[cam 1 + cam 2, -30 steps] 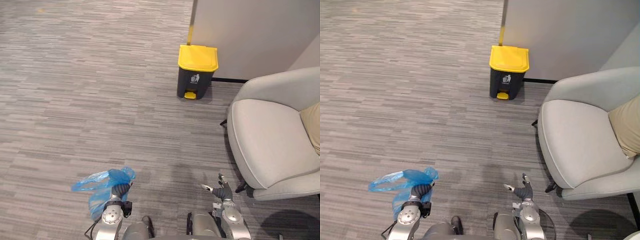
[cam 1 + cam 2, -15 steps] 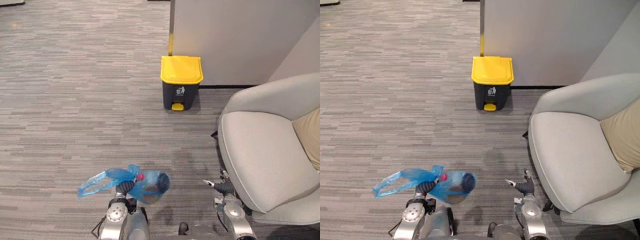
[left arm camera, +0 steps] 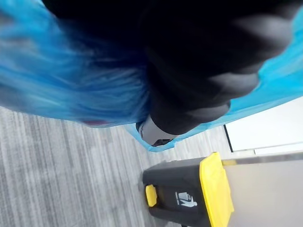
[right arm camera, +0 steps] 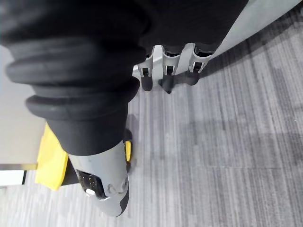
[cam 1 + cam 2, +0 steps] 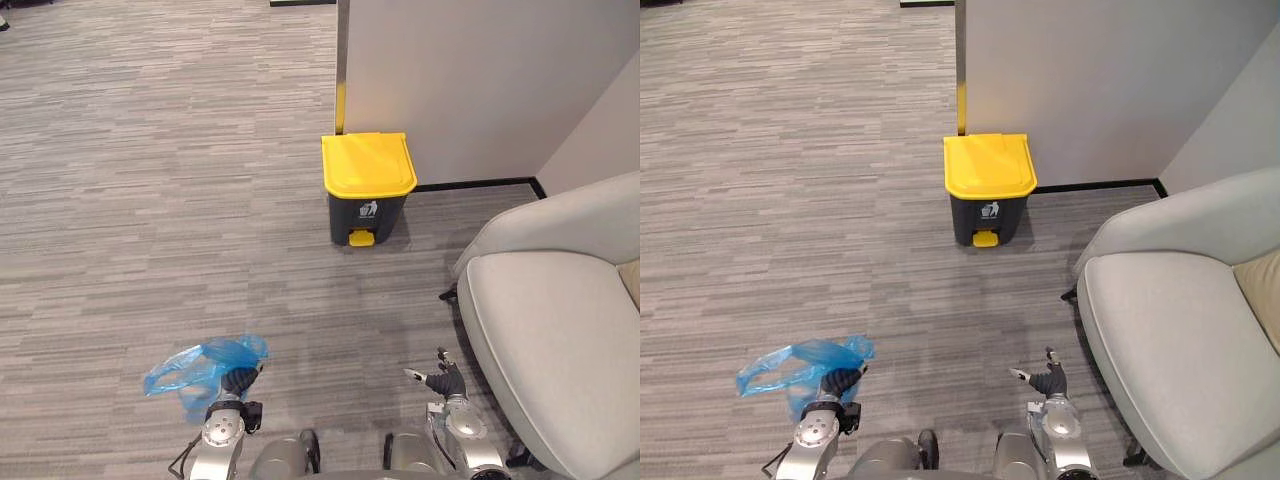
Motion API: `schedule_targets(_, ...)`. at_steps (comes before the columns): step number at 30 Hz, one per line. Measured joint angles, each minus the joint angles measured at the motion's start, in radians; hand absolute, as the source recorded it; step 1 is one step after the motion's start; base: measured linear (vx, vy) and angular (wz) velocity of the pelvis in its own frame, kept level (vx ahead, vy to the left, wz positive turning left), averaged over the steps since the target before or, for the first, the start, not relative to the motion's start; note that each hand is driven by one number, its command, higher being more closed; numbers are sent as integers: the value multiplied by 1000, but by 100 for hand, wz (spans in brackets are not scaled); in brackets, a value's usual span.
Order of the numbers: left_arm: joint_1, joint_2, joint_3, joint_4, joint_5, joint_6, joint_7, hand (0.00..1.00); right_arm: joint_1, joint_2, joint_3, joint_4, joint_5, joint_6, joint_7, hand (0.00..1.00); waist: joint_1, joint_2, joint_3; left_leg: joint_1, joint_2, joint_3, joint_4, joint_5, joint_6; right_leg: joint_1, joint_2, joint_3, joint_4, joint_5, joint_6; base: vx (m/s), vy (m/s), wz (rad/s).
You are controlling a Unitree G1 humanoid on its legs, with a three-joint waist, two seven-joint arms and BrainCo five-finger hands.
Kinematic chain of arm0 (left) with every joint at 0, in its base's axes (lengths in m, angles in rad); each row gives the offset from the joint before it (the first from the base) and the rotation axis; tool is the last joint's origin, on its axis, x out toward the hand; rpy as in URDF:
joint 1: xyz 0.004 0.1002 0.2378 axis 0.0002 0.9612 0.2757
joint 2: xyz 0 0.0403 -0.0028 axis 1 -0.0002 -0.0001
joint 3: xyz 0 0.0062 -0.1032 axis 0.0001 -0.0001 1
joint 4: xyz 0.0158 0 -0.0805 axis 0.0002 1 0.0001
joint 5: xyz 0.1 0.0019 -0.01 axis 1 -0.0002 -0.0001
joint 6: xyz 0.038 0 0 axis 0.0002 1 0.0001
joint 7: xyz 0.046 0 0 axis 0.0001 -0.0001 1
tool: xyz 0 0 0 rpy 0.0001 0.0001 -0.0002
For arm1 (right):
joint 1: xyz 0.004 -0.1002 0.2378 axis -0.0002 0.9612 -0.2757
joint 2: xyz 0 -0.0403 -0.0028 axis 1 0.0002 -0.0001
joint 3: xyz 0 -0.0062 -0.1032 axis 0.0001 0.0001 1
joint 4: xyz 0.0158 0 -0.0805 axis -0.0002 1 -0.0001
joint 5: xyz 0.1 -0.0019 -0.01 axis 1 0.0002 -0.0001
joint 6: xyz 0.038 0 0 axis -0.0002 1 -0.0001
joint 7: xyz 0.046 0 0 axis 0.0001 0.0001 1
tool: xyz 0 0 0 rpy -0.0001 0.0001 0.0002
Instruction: Gather rubbish on tea table into small bin, then transfer packed bag to large trash can.
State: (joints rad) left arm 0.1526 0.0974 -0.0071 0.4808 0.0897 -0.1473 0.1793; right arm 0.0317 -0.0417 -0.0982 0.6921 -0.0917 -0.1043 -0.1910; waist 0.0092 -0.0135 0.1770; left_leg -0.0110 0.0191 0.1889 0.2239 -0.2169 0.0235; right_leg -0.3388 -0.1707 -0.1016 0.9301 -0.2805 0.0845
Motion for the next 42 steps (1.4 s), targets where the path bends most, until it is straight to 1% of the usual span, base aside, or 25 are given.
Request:
schedule_targets(3,-26,-5,20,7,-1,0,1,100,-6,-10,0,2,0,0,0,0,-3,19,11,47,48,-29,-13,-11,-20,-56,63,-70,-330,28,-36,374,-193,24)
schedule_targets(4,-26,9,20,8,-1,-4,2,100,2,-9,1,3,0,0,0,0,-7,5,7,61,45,-50,-14,-21,-44,-30,76,-62,-520,140,-41,413,-229,44)
schedule_targets(5,-36,1,24,47,0,-3,2,100,-4,-24,0,30,0,2,0,0,-17,32,10,82,73,-93,-9,-58,-90,-6,98,-80,-552,266,-102,398,-212,38)
schedule_targets(7,-33,-8,25,55,0,-3,0,100,-17,-28,-4,28,1,0,-1,0,-22,40,6,79,90,-117,6,-53,-98,1,113,-91,-542,210,-112,417,-221,25)
schedule_targets(9,-34,-36,26,60,0,-3,-5,100,-8,-29,-3,26,3,0,-1,0,-24,42,8,34,118,-149,161,-47,-108,44,121,-125,-532,151,-121,420,-244,47)
schedule_targets(10,-32,-59,28,58,0,-3,-5,100,17,-23,-1,11,5,1,-1,0,-20,42,15,-35,144,-161,367,-17,-156,111,127,-150,-553,132,-130,331,-178,49)
schedule_targets(11,-18,-72,28,46,0,-3,-6,100,37,-15,7,-16,7,1,-1,0,-13,39,20,-91,175,-156,515,-11,-177,159,135,-155,-570,119,-136,356,-132,23)
schedule_targets(12,8,-82,28,23,-1,-3,-6,100,50,-5,19,-49,13,-1,-1,0,6,34,23,-152,204,-115,644,-17,-168,209,142,-155,-592,105,-148,280,-71,-4)
schedule_targets(14,22,-85,27,0,-1,-3,-9,100,53,5,19,-80,23,-5,-1,0,10,23,21,-229,224,-62,663,-36,-134,256,142,-156,-641,96,-152,256,-25,-5)
schedule_targets(18,14,-84,27,-16,-1,-3,-11,100,44,17,7,-76,43,-4,-2,0,32,16,20,-294,181,-29,353,-45,-101,316,127,-145,-709,107,-116,256,92,-4)
schedule_targets(19,11,-85,26,-14,-1,-3,-19,100,42,18,-10,-69,43,-4,-3,0,32,16,20,-287,146,-44,190,2,-100,334,114,-145,-725,105,-95,378,237,-4)
schedule_targets(20,10,-83,21,-7,-1,-4,-24,100,35,12,-22,-52,44,-3,-3,0,35,20,18,-264,122,-55,61,156,-90,344,105,-132,-729,91,-64,333,227,-14)
schedule_targets(22,-4,-64,16,31,-1,0,-24,100,25,19,-22,-27,44,0,-3,0,32,-11,11,-237,76,-36,23,199,-57,361,69,-102,-756,95,-30,333,218,-1)
schedule_targets(25,-22,-53,15,39,-1,8,-23,100,4,19,-23,-25,43,0,-2,0,40,-27,10,-232,37,14,77,147,-18,367,19,-53,-744,95,-10,265,193,-20)
schedule_targets(27,-13,-52,14,40,-1,8,-23,100,-14,18,-22,-16,42,-5,-1,0,37,-6,10,-180,37,33,81,66,-11,326,2,-13,-595,74,33,242,198,-54)
schedule_targets(29,-3,-32,9,42,-1,9,-22,100,-18,17,-10,3,41,-2,-1,0,33,-7,11,-105,20,59,59,22,-3,182,-43,21,-261,95,62,166,132,-37)
schedule_targets(31,-1,-14,7,42,-3,9,-19,100,1,18,0,8,40,0,0,0,25,-8,9,-50,12,61,35,3,-1,120,-54,15,-131,77,37,253,71,-6)
schedule_targets(33,-4,2,10,40,-9,8,-3,100,3,18,3,9,39,2,0,0,8,-9,7,-14,16,55,17,-5,-4,57,-35,-24,-119,44,-13,242,-11,12)
schedule_targets(34,-6,3,14,42,-10,9,-2,100,1,16,3,10,39,2,0,0,2,-6,8,-6,23,53,16,-5,-5,40,-20,-39,-145,33,-25,298,-114,15)
schedule_targets(35,-17,-1,20,49,-10,9,-2,100,-6,11,3,16,39,1,0,0,2,9,13,7,52,51,20,-2,-11,15,44,-54,-302,34,-41,302,-134,10)
schedule_targets(36,-20,0,21,54,-10,8,-1,100,-8,11,3,22,39,1,0,0,3,10,13,12,60,50,20,3,-19,11,66,-64,-392,45,-43,310,-144,9)
schedule_targets(37,-21,10,20,63,-10,7,-3,100,-6,14,4,35,39,0,0,0,4,0,8,23,56,45,21,3,-33,31,94,-63,-566,139,-59,349,-135,28)
schedule_targets(38,-27,7,22,90,-10,9,-3,100,4,-2,4,53,39,0,-1,0,-4,9,7,43,53,4,23,-16,-66,67,109,-63,-651,297,-106,396,-129,20)
schedule_targets(39,-34,-6,22,100,-10,10,-4,100,-6,-21,2,77,39,3,-1,0,-1,28,0,40,76,-9,24,-9,-76,83,132,-65,-677,306,-114,382,-127,12)
schedule_targets(42,-48,-29,18,113,-9,9,-6,100,-14,-28,-10,77,40,2,-1,0,-3,35,-1,60,90,-49,-1,12,-95,116,152,-86,-712,289,-123,215,-92,6)
